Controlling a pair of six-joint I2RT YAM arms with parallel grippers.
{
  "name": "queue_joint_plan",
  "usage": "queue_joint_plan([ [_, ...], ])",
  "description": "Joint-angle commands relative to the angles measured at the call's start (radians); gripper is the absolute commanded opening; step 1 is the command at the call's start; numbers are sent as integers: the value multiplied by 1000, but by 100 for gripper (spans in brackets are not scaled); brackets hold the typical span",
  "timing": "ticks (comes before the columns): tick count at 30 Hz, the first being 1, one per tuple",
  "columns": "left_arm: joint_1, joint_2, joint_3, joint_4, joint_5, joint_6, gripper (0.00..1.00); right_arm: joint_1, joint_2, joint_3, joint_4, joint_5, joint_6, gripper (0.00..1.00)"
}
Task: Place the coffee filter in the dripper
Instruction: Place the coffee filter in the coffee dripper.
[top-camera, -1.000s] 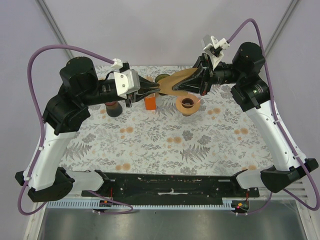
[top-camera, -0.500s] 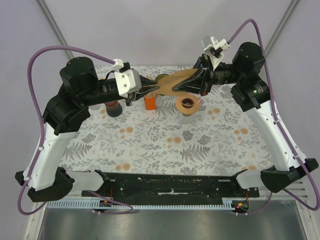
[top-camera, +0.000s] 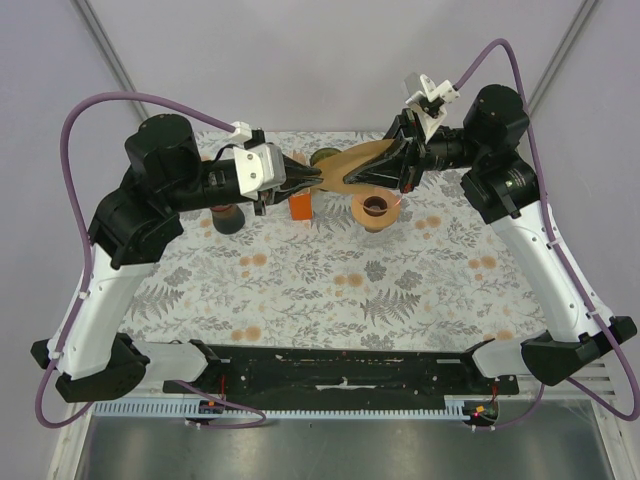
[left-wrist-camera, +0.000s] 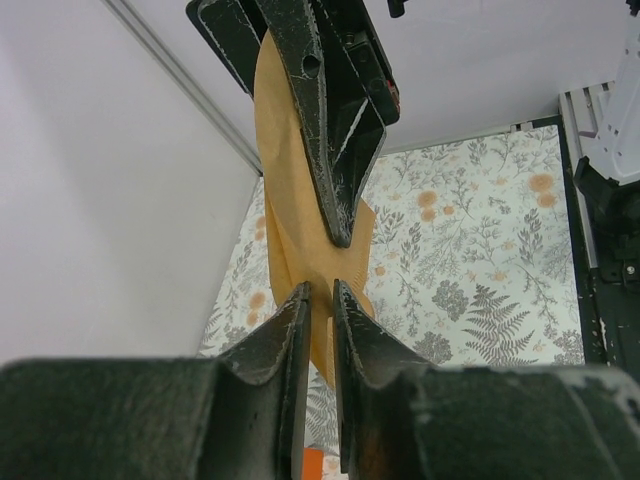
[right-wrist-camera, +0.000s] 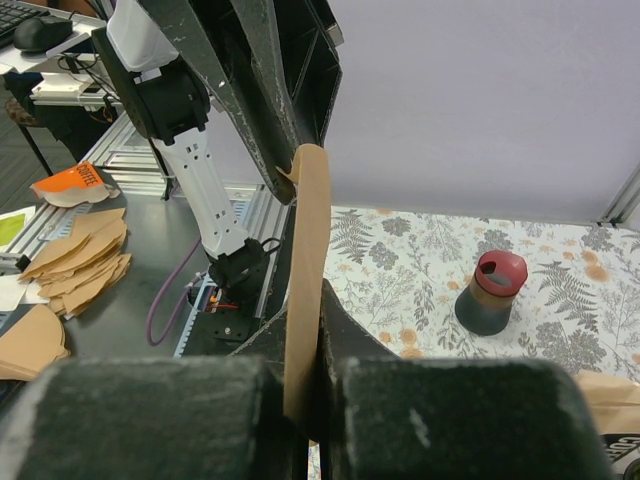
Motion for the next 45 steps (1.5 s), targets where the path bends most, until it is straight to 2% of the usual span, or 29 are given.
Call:
queue_joint_plan([
  [1, -11, 2, 1, -2, 5, 56, 20, 10, -6, 48, 15, -22, -11, 0],
  [8, -11, -4, -6, -5, -66, 85, 22, 16, -16, 28, 18, -59, -28, 0],
  [17, -11, -3, 4, 6, -23, 53, 25, 22, -32, 10, 29, -62, -60, 0],
  [22, -13, -3, 9, -32, 57, 68, 17, 22, -8, 47, 44, -48, -62, 0],
  [25, -13, -4, 9, -35, 41, 68, 4, 22, -2, 53, 62, -51, -57, 0],
  [30, -13, -10, 9, -41, -3, 80, 2, 21, -9, 28, 69, -48, -57, 1],
  [31, -13, -12, 9, -48, -26, 96, 2, 19, -14, 18, 69, -40, -59, 12],
  [32, -13, -15, 8, -58, -40, 123, 2, 13, -17, 7, 65, -36, -59, 31],
  [34, -13, -20, 4, -93, -55, 195, 2, -5, -26, -13, 55, -28, -59, 61],
  [36, -13, -23, 6, -150, -63, 285, 2, -54, -34, -16, 33, -27, -44, 78],
  [37, -13, -24, 7, -185, -67, 335, 2, -77, -39, -9, 17, -27, -39, 82],
  [40, -13, -23, -3, -299, -84, 496, 2, -139, -39, 59, -101, 21, -82, 84],
  [45, -13, -33, -75, -423, -95, 712, 2, -92, 29, 292, -446, 238, -260, 86],
])
